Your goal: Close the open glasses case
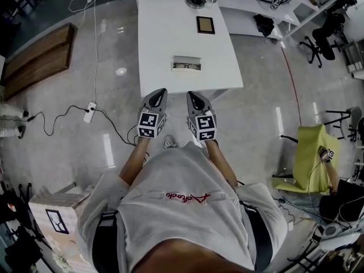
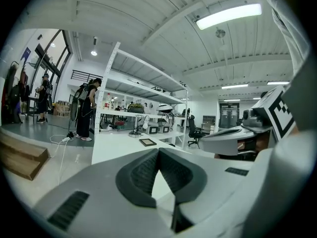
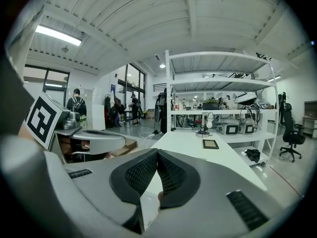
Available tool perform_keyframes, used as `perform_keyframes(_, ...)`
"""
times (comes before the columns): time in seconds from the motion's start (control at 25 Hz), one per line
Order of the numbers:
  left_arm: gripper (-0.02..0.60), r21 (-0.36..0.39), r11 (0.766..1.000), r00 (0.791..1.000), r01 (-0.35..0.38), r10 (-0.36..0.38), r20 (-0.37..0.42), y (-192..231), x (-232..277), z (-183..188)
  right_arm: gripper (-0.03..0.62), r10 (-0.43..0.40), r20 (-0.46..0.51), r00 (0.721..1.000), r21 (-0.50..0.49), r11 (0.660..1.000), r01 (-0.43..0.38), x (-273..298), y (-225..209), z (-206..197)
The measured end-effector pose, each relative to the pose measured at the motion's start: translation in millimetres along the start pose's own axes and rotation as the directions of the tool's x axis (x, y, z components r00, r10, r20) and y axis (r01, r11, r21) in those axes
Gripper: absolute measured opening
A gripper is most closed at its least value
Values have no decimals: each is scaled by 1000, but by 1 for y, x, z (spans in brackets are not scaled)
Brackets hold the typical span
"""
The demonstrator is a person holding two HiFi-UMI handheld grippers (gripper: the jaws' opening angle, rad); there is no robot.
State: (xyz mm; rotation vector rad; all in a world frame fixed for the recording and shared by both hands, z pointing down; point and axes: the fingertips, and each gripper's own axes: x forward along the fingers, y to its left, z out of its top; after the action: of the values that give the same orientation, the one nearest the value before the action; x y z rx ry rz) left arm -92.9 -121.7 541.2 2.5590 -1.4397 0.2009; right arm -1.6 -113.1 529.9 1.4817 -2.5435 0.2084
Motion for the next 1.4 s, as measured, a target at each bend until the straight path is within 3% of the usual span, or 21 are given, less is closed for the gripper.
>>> perform_keyframes(0.4, 18, -12, 999, 999, 40, -41, -30, -3, 17, -9, 18, -66, -31, 997, 22, 998, 67, 0, -21, -18)
perform_keyframes(1.4, 18, -26, 1000, 996, -1, -2, -93, 50, 119, -6, 18, -25, -67, 997, 77, 997, 31, 102, -88, -20)
